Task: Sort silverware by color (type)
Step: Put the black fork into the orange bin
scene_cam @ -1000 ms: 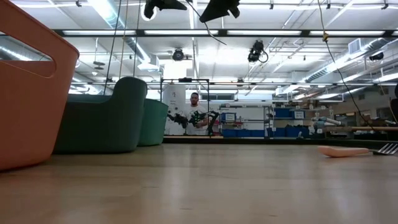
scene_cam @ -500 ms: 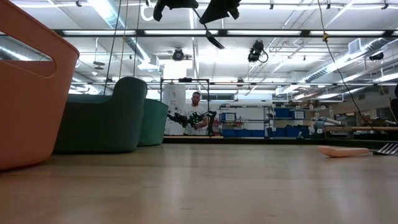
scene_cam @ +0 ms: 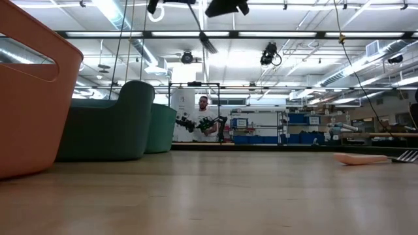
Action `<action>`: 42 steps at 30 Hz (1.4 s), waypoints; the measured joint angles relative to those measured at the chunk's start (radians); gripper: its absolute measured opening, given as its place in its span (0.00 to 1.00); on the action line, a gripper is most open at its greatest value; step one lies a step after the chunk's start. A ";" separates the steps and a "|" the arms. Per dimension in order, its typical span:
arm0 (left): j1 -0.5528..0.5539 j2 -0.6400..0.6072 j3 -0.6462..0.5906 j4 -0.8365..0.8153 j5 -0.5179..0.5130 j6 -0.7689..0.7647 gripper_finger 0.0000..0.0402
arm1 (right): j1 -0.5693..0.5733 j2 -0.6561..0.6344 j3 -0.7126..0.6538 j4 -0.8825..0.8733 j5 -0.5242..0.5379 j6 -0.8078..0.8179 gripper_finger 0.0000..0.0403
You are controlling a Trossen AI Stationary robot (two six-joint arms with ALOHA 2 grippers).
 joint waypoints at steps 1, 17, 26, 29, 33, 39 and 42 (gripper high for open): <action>-0.003 -0.007 -0.001 -0.033 -0.001 -0.001 0.02 | 0.008 0.000 0.000 0.013 -0.001 0.017 0.20; -0.343 -0.164 0.000 -0.511 0.292 -0.156 0.02 | 0.100 -0.016 0.001 -0.143 -0.118 0.314 0.26; -0.661 -0.164 -0.001 -0.885 0.378 -0.442 0.02 | 0.152 -0.015 0.001 -0.172 -0.125 0.436 0.25; -0.747 -0.145 0.000 -1.016 0.380 -0.533 0.03 | 0.178 -0.014 0.001 -0.191 -0.125 0.485 0.25; -0.835 -0.106 -0.001 -1.093 0.376 -0.588 0.03 | 0.221 -0.014 0.001 -0.207 -0.125 0.541 0.25; -0.903 -0.016 -0.001 -1.045 0.322 -0.608 0.03 | 0.297 -0.014 0.001 -0.206 -0.125 0.613 0.25; -0.912 0.036 -0.001 -1.052 0.304 -0.600 0.03 | 0.331 -0.014 0.001 -0.206 -0.101 0.645 0.25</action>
